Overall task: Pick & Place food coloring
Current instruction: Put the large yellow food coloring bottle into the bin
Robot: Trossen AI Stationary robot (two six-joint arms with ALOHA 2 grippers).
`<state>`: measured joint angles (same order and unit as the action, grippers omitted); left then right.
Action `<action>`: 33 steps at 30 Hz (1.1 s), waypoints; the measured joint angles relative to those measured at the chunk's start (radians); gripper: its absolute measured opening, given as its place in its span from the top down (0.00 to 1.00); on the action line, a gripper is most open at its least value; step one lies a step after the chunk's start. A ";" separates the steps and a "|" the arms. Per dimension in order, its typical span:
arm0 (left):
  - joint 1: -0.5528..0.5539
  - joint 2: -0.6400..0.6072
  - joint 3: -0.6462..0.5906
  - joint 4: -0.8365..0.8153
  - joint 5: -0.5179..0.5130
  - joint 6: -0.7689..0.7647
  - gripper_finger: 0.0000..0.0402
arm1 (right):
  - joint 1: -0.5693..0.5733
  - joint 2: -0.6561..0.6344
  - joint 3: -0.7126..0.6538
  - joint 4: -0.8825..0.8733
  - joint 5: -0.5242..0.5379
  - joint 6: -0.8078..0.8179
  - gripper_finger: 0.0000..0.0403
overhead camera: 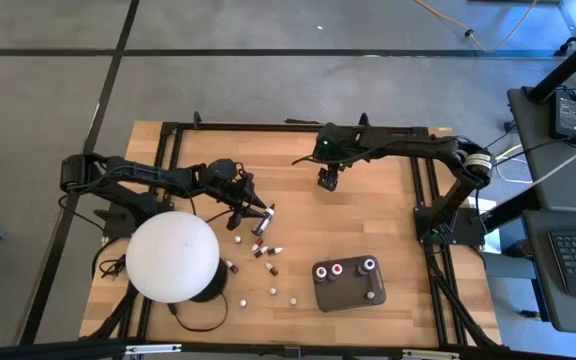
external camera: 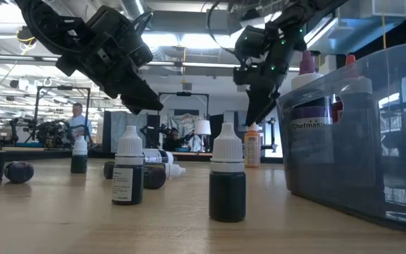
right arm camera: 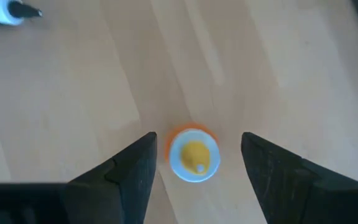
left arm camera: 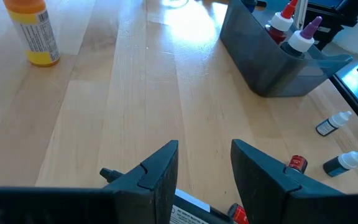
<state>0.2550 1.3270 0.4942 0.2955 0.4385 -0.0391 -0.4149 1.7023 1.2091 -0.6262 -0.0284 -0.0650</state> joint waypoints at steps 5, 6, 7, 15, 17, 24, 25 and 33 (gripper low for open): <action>0.000 0.000 0.000 0.000 0.000 0.000 0.64 | 0.000 0.028 0.000 0.000 0.000 0.001 0.42; 0.000 0.000 0.000 0.000 0.000 0.000 0.64 | 0.000 0.028 0.000 0.000 0.000 0.001 0.43; 0.000 0.000 0.000 0.000 0.000 0.000 0.64 | 0.000 0.028 0.000 0.001 0.000 0.001 0.44; 0.000 0.000 0.000 0.000 0.000 0.000 0.64 | -0.001 0.027 0.000 -0.007 -0.003 -0.019 0.68; 0.000 0.000 0.000 0.000 0.000 0.000 0.64 | -0.001 0.026 0.000 -0.007 -0.003 -0.022 0.70; 0.000 0.000 0.000 0.000 0.000 0.000 0.64 | 0.007 -0.009 0.013 -0.058 -0.001 -0.007 0.70; 0.000 0.000 0.000 0.000 0.000 0.000 0.64 | 0.013 -0.026 0.028 -0.083 0.001 0.009 0.70; 0.000 0.000 0.000 0.000 0.000 0.000 0.64 | 0.179 -0.226 0.154 -0.333 0.001 0.221 0.70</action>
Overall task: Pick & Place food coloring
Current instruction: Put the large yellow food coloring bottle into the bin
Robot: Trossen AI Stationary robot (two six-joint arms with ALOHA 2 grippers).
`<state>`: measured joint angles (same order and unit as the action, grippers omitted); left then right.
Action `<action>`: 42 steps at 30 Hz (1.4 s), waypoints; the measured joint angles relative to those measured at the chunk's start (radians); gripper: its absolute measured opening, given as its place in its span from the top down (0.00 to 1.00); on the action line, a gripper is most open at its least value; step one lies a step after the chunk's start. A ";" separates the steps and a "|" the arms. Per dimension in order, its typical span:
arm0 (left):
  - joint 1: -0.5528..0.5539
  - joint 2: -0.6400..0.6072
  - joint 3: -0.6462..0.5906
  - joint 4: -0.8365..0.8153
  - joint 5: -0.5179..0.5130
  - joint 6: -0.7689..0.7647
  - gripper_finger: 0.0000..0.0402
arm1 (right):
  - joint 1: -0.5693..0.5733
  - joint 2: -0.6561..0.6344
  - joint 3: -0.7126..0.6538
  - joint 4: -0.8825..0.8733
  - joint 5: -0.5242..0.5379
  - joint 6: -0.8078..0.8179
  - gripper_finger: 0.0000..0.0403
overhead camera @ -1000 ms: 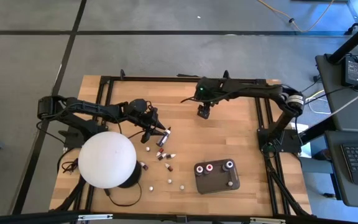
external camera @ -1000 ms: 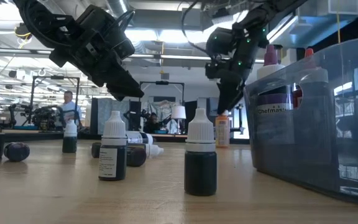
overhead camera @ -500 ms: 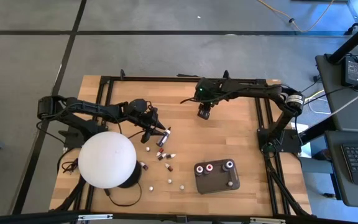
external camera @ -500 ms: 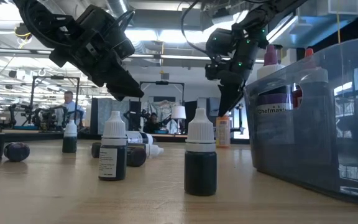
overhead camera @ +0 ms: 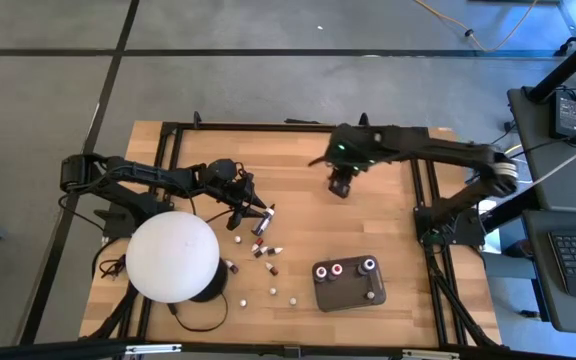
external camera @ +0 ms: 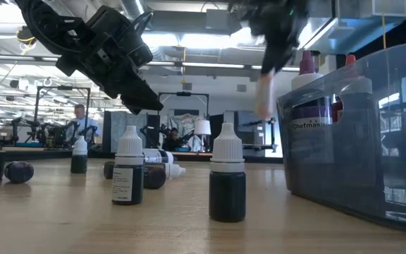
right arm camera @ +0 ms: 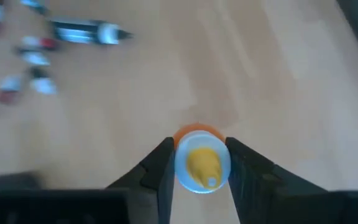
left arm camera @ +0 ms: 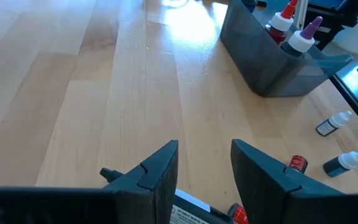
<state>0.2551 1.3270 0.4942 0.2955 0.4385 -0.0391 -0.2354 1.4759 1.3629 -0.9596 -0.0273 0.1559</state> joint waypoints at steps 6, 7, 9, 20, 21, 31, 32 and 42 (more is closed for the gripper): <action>0.000 0.000 0.000 0.000 0.000 0.000 0.64 | 0.257 -0.150 0.001 -0.088 0.056 0.265 0.70; 0.000 0.000 0.000 0.000 0.000 0.000 0.64 | 0.308 -0.164 0.001 -0.098 0.076 0.309 0.70; 0.000 0.000 0.000 0.000 0.000 0.004 0.64 | 0.416 -0.178 0.001 -0.120 0.126 0.396 0.70; 0.000 0.000 0.000 0.000 0.000 0.034 0.64 | 0.830 -0.052 0.000 -0.155 0.364 0.724 0.70; 0.000 0.000 0.000 0.000 0.000 0.034 0.64 | 0.843 -0.031 0.000 -0.156 0.365 0.732 0.70; 0.000 0.000 0.000 0.000 0.000 0.034 0.64 | 0.900 0.108 0.000 -0.189 0.351 0.787 0.70; 0.000 0.000 0.000 0.000 0.000 0.034 0.64 | 0.902 0.114 0.000 -0.189 0.352 0.791 0.70; 0.000 0.000 0.000 0.000 0.000 0.034 0.64 | 0.905 0.188 0.000 -0.190 0.368 0.810 0.67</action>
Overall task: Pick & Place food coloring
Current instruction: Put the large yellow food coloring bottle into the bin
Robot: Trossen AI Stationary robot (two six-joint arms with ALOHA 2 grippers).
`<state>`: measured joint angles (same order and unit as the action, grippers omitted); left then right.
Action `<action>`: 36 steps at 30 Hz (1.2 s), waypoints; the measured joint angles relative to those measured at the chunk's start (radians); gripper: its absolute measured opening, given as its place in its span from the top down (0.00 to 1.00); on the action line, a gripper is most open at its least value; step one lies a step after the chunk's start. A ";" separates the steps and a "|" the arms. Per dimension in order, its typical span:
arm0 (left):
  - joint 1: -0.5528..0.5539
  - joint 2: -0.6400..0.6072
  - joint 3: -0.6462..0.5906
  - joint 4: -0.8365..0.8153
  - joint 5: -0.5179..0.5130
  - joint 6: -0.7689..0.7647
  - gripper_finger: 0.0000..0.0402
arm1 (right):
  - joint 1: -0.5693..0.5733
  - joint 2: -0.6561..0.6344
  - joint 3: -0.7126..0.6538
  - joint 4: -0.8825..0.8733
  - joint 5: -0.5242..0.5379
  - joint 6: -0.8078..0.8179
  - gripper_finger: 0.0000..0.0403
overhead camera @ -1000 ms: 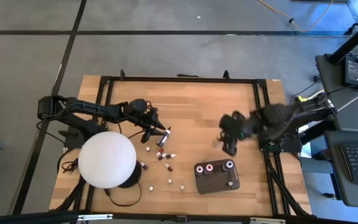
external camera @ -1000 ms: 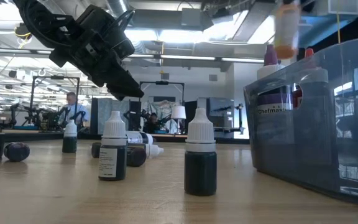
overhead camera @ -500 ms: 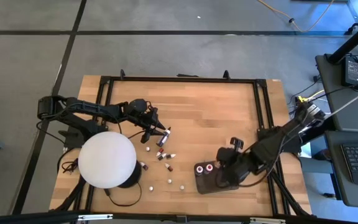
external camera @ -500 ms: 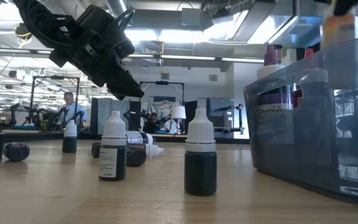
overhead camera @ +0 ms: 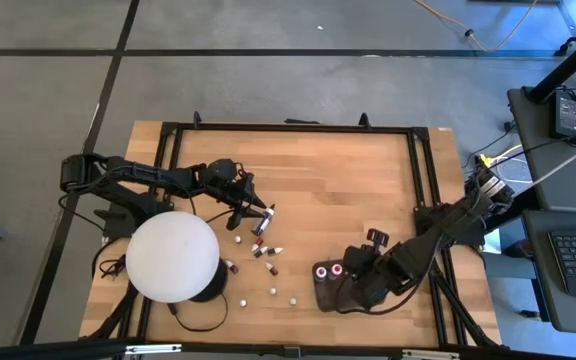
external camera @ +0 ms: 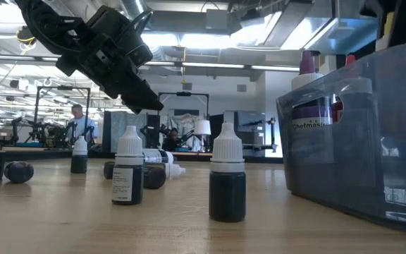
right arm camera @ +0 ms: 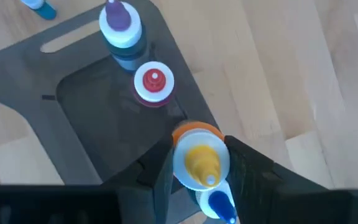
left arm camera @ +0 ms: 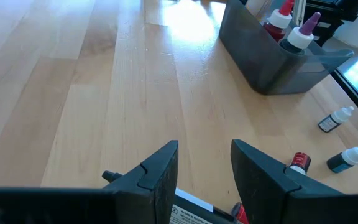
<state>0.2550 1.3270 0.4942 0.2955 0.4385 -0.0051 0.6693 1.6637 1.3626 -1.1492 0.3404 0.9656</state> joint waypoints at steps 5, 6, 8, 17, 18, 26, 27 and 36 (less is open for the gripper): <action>0.000 0.000 0.000 0.000 0.000 0.000 0.64 | 0.000 0.028 -0.026 0.001 0.005 0.009 0.68; 0.000 0.000 0.000 0.000 0.000 0.000 0.64 | 0.000 0.029 -0.036 0.002 0.005 0.024 0.68; 0.000 0.000 0.000 0.000 0.000 0.000 0.64 | 0.000 0.029 -0.059 0.013 0.007 0.044 0.67; 0.000 0.000 0.000 0.000 0.000 0.000 0.64 | 0.000 0.029 -0.126 0.036 0.010 0.055 0.60; 0.000 0.000 0.000 0.000 0.000 0.000 0.64 | 0.000 0.029 -0.131 0.039 0.010 0.053 0.60; 0.000 0.000 0.000 0.000 0.000 0.000 0.64 | -0.004 0.025 -0.141 0.044 -0.004 0.017 0.59; 0.000 0.000 0.000 0.000 0.000 0.000 0.64 | -0.005 0.021 -0.141 0.038 -0.002 0.022 0.59; 0.000 0.000 0.000 0.000 0.000 -0.008 0.64 | -0.009 0.002 -0.014 -0.141 0.006 -0.049 0.59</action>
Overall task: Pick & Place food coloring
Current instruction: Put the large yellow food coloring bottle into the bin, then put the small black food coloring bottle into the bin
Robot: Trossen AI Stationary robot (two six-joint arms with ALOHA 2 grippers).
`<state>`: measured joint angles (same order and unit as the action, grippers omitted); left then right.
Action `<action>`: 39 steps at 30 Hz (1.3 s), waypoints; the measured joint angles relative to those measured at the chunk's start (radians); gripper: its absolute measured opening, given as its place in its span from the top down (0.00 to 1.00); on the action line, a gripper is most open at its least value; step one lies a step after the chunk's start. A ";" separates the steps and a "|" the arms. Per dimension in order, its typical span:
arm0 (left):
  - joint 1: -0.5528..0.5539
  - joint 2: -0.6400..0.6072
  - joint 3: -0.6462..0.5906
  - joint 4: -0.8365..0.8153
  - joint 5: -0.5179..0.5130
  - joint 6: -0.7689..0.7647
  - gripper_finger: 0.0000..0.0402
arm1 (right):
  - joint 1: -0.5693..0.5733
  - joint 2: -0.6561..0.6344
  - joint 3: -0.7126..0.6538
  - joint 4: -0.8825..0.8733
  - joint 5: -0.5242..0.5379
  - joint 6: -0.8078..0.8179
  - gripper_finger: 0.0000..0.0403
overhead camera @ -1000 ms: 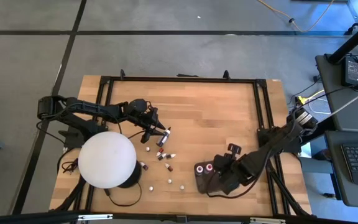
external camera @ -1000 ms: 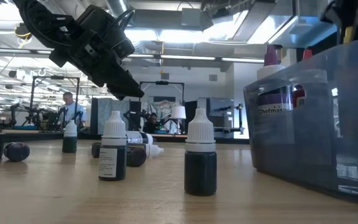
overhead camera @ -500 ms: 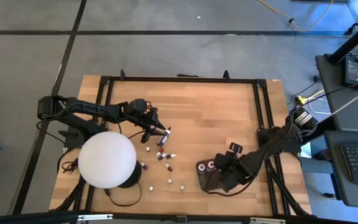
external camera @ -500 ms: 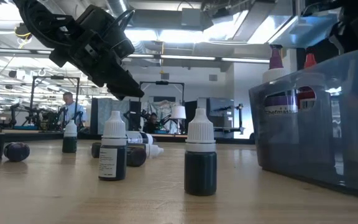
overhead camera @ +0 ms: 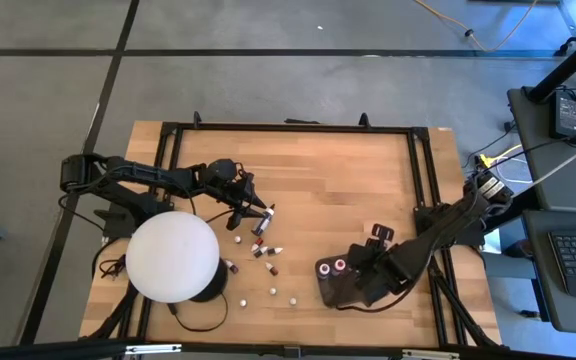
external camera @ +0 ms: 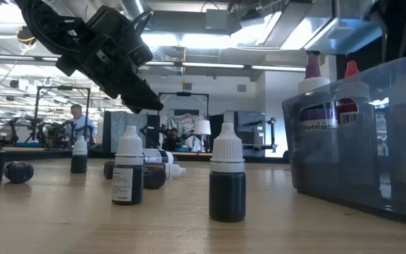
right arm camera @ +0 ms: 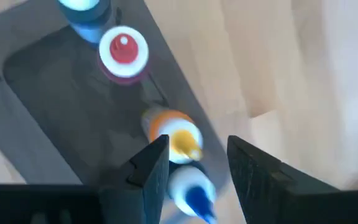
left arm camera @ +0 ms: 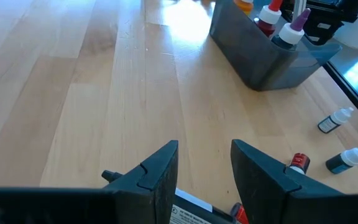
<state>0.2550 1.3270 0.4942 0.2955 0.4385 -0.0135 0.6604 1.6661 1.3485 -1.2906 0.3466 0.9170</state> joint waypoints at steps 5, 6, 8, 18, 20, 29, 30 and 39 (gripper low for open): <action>0.000 0.000 0.000 0.000 0.000 -0.025 0.64 | -0.003 -0.001 0.080 -0.076 0.067 -0.119 0.59; 0.000 0.000 0.000 0.000 0.000 -0.030 0.64 | -0.004 -0.001 0.086 -0.075 0.075 -0.164 0.59; 0.000 0.000 0.000 0.000 0.000 -0.044 0.64 | -0.010 -0.009 0.087 -0.078 0.078 -0.246 0.59; 0.000 0.000 0.000 0.000 0.000 -0.081 0.64 | -0.028 -0.357 -0.091 0.069 0.177 -0.436 0.59; 0.000 0.000 0.000 0.000 0.000 -0.081 0.64 | -0.049 -0.440 -0.158 0.154 0.212 -0.479 0.59; 0.000 0.000 0.000 0.037 0.000 -0.106 0.64 | -0.143 -0.736 -0.441 0.465 0.159 -0.691 0.59; 0.000 0.000 0.000 0.053 -0.001 -0.106 0.64 | -0.150 -0.765 -0.459 0.476 0.138 -0.691 0.59; 0.000 0.000 0.000 0.157 -0.002 -0.122 0.64 | -0.157 -0.915 -0.600 0.579 0.104 -0.694 0.59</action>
<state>0.2550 1.3270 0.4946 0.4526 0.4363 -0.1358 0.5037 0.7513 0.7488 -0.7113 0.4503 0.2233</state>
